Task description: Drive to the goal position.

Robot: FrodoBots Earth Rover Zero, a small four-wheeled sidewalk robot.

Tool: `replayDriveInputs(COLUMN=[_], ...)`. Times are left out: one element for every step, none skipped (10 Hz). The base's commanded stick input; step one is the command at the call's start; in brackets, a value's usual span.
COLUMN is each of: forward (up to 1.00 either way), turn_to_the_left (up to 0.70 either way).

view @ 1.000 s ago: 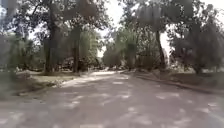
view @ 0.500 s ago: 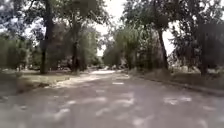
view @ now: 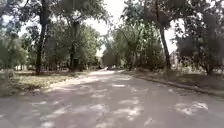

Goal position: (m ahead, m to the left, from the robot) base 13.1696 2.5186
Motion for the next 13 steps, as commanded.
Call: replayDriveInputs(forward=[0.85,0.85,0.85,0.85,0.85,0.85,0.85,0.85,0.85,0.85,0.85,0.85,0.85], turn_to_the_left=[0.00,0.00,0.00,0.00,0.00,0.00,0.00,0.00,0.00,0.00,0.00,0.00,0.00])
